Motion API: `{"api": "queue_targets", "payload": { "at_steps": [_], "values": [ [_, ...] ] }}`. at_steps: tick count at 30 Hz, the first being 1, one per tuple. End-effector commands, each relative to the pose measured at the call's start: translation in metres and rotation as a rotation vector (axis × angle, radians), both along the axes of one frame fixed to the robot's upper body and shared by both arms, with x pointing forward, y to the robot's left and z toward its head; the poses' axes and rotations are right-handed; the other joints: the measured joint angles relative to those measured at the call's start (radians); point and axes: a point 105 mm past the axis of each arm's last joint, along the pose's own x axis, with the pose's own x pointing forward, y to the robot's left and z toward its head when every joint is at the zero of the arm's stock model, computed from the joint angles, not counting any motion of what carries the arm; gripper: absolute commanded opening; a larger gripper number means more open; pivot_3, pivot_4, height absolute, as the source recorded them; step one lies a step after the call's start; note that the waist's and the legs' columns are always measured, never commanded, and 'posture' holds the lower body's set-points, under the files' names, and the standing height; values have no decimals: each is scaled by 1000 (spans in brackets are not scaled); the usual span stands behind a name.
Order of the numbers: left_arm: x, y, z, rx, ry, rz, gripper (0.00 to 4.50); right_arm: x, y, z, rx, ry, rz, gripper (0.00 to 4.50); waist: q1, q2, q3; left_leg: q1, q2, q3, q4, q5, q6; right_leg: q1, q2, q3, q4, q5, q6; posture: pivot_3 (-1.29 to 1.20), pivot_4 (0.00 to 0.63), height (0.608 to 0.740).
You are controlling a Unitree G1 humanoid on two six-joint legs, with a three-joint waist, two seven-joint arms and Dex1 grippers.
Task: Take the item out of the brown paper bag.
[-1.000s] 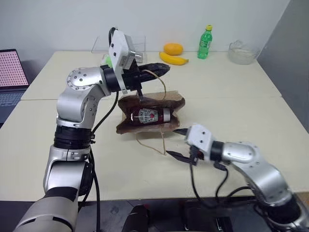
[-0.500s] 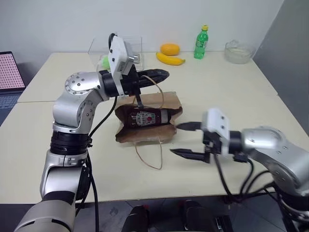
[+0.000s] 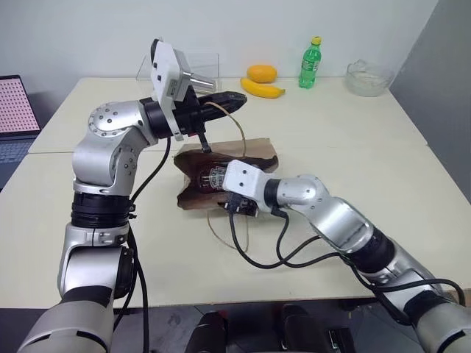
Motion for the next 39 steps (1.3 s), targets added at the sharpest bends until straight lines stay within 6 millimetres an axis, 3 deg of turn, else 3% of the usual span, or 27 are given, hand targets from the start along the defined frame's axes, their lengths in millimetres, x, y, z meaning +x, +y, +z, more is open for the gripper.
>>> {"api": "queue_targets", "payload": {
  "at_steps": [1,3,18,24,30,36,39],
  "values": [
    [-3,0,17,-17,-70,1,0,6,5,6,-20,-100,9,4025,0,0,0,0,0,0,0,0,0,0,0,0,0,0,0,0,150,740],
    [-3,-1,17,-20,-71,1,0,13,3,2,-83,-167,-3,4473,0,0,0,0,0,0,0,0,0,0,0,0,0,0,0,0,150,740],
    [-3,-2,19,-25,-78,4,0,48,6,-31,-388,-422,-46,4473,-8,0,0,0,0,0,0,0,-1,-1,0,0,1,0,0,0,150,740],
    [-4,-1,18,-22,-78,7,0,66,3,-35,-433,-471,-73,4473,-10,0,0,1,0,0,0,1,-1,-1,1,1,1,0,0,0,150,740],
    [-4,0,17,-19,-79,14,0,70,6,-46,-462,-448,-39,4473,-17,0,0,2,0,0,0,1,-1,0,1,1,2,0,0,0,150,740],
    [-1,1,15,-12,-79,25,0,70,7,-47,-434,-412,-21,3147,-22,0,0,5,0,-1,0,1,-1,4,1,0,2,0,0,0,150,740],
    [2,4,13,-11,-76,38,0,67,10,-40,-399,-419,-9,3128,-23,0,0,5,0,-1,0,1,-1,4,1,0,2,0,0,0,150,740]
  ]
}}
